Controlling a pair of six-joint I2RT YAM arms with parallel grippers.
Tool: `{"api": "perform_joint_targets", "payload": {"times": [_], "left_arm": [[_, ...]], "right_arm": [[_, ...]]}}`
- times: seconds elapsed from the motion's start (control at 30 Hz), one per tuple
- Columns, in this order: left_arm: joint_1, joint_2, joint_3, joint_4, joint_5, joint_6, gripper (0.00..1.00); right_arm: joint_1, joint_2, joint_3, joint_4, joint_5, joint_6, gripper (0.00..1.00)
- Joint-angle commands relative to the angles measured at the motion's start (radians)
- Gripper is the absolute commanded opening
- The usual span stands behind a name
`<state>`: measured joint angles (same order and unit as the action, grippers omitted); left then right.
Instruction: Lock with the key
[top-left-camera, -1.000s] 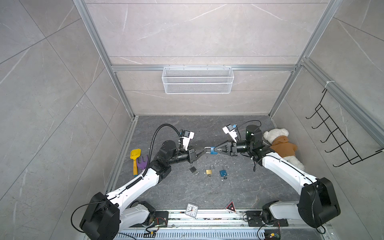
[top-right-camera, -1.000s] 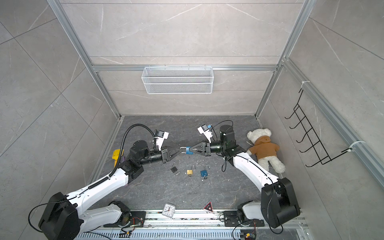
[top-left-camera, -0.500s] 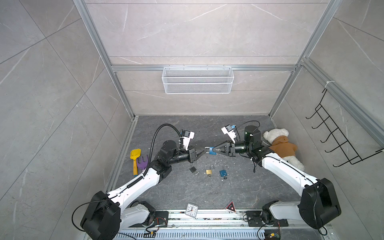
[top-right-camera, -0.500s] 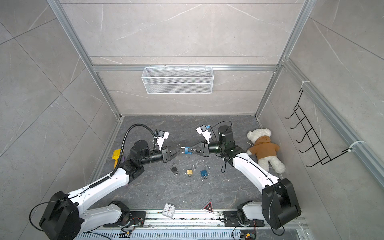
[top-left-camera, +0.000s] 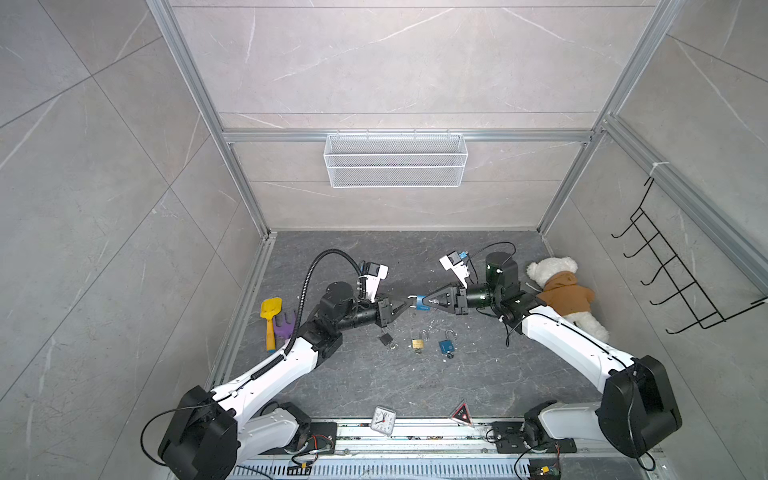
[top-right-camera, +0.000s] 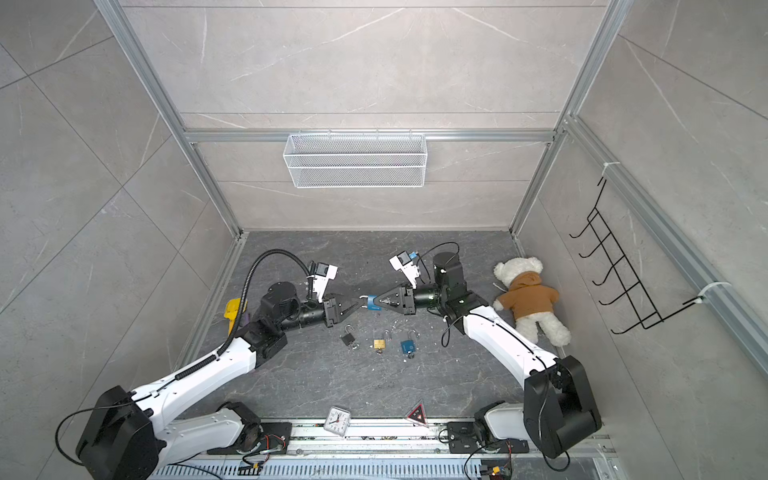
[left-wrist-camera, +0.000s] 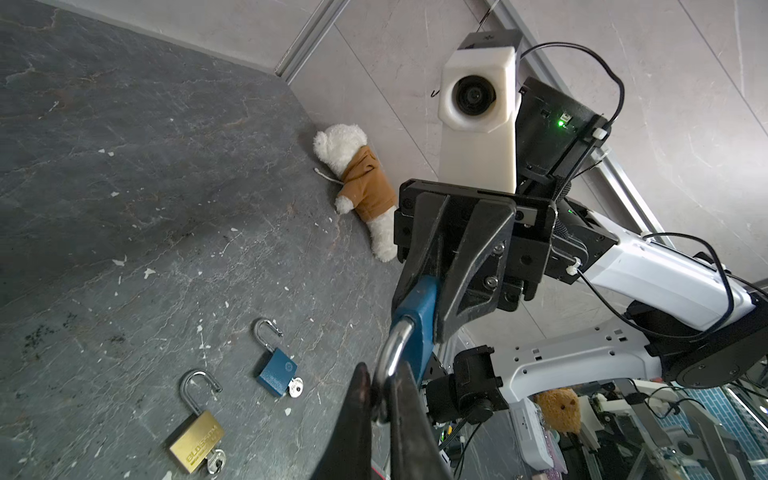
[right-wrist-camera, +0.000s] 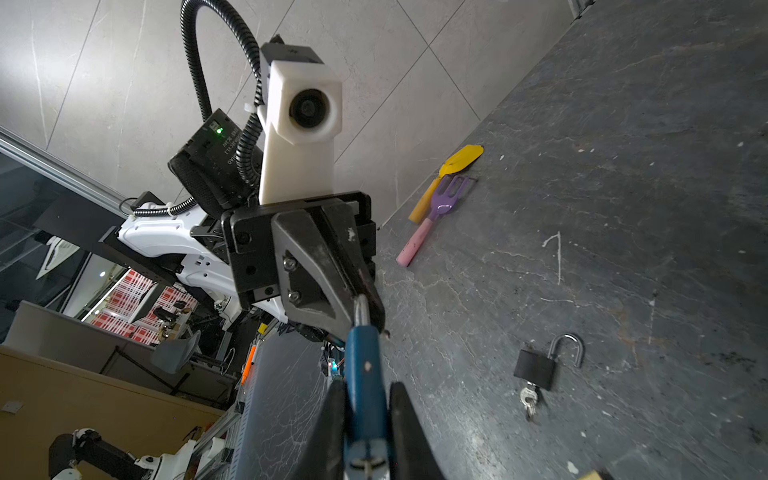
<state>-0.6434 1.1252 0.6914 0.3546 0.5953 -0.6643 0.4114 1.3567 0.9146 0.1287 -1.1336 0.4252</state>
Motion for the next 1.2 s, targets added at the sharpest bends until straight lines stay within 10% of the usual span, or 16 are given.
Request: {"api": "perform_joint_targets", "payload": {"times": [0.0,0.17,0.77,1.17], "left_arm": [[-0.075,-0.08,0.036,-0.019,0.078,0.123,0.4],[-0.044,-0.095,0.035,-0.071,0.022,0.165,0.62],[0.062,0.058,0.034,0.105,0.27,0.129,0.69],[0.082,0.104,0.032,0.099,0.245,0.119,0.67]], "right_arm": [[0.018,0.02,0.013,-0.008,0.056,-0.007,0.0],[-0.012,-0.003,0.001,-0.029,0.074,-0.015,0.0],[-0.031,-0.03,-0.05,-0.009,0.103,-0.03,0.0],[-0.033,-0.051,-0.057,0.055,0.061,0.012,0.0]]}}
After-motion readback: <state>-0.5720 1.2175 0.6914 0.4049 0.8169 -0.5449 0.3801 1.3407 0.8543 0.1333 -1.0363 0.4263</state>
